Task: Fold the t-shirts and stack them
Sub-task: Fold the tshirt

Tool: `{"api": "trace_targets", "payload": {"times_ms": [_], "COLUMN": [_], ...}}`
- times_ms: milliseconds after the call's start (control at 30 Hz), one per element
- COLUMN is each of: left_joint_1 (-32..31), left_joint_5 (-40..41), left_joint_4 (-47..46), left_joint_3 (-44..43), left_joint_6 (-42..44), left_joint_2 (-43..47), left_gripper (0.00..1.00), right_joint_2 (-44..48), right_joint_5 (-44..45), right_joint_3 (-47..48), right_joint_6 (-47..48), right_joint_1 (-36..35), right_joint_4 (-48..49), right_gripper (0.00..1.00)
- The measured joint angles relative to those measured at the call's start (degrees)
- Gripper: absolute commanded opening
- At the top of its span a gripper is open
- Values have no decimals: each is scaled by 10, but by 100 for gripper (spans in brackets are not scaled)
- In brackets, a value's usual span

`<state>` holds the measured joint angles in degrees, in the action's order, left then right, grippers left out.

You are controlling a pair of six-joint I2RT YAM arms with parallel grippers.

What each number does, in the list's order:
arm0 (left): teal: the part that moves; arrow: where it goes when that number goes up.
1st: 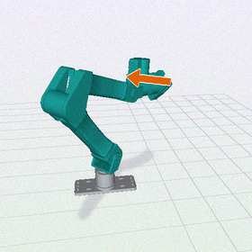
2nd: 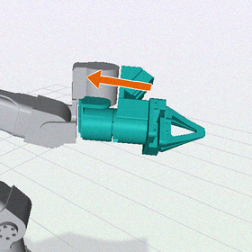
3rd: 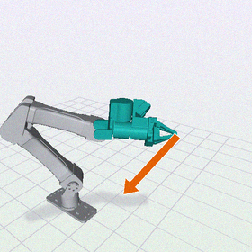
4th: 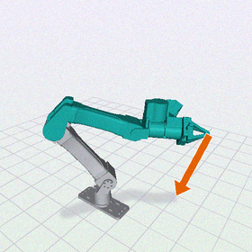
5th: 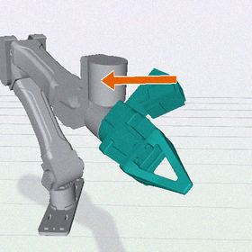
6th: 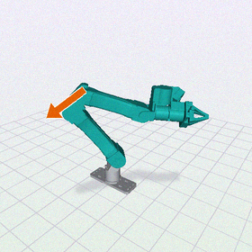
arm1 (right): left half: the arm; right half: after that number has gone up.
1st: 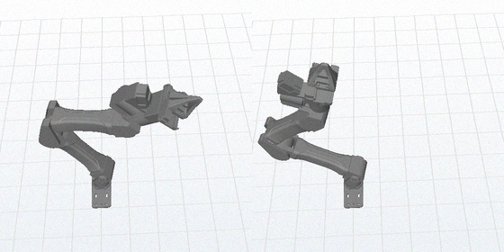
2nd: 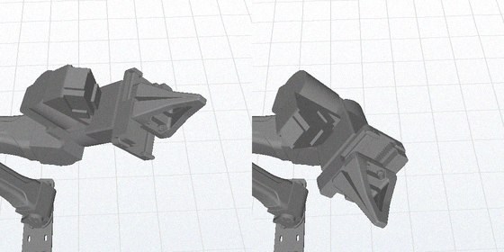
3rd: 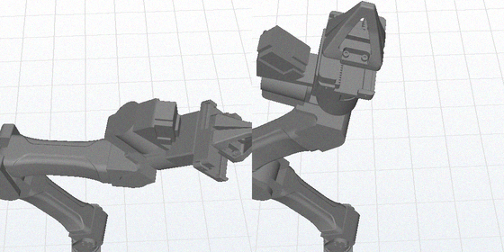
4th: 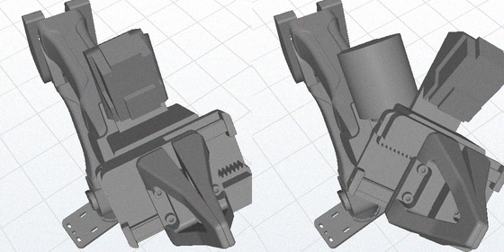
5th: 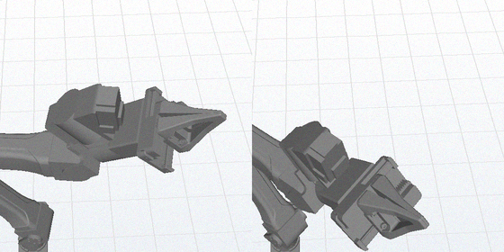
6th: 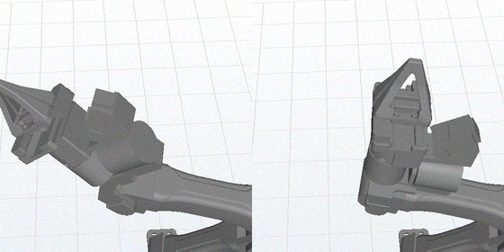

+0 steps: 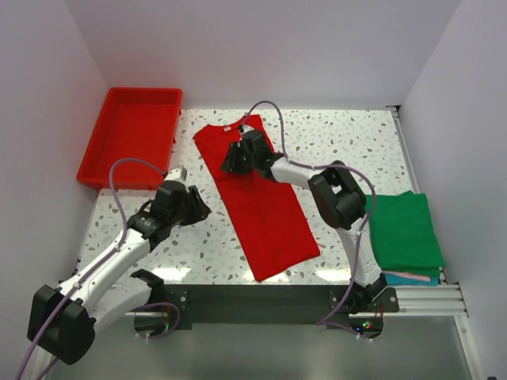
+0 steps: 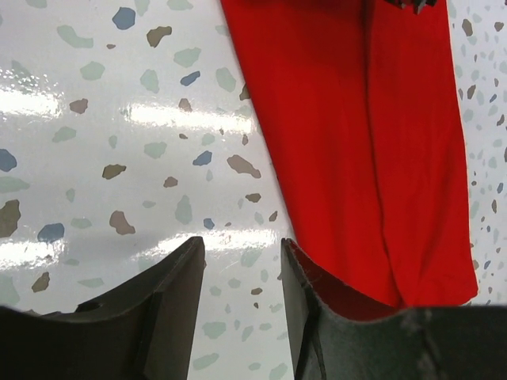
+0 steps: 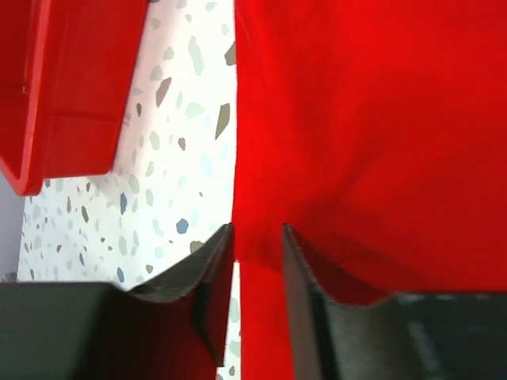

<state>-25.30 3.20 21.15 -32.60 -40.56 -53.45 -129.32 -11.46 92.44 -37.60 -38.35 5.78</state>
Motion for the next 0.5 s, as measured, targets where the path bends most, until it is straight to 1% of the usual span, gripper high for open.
{"api": "trace_targets", "payload": {"times_ms": [33,133,167,333,433,500], "left_joint_1": [0,0,0,-6,-35,-64], "left_joint_5": [0,-1,-4,-28,-33,-30], "left_joint_4": [-4,-23,-34,-89,-117,-133], "left_joint_3": [2,13,19,67,91,97], "left_joint_6": [-4,-20,-25,-61,-84,-97], "left_joint_2": [-2,-8,-10,-29,-45,-61], "left_gripper": [52,52,52,52,53,53], "right_joint_2": [4,33,48,154,252,328], "right_joint_5": [1,7,16,83,129,163], "right_joint_3": [-2,-21,-28,-56,-106,-160], "right_joint_6": [2,7,10,27,35,38], "right_joint_1": [0,0,0,0,-2,-6], "right_joint_4": [-1,-9,-23,-128,-192,-232], "right_gripper": [41,47,53,53,52,52]}}
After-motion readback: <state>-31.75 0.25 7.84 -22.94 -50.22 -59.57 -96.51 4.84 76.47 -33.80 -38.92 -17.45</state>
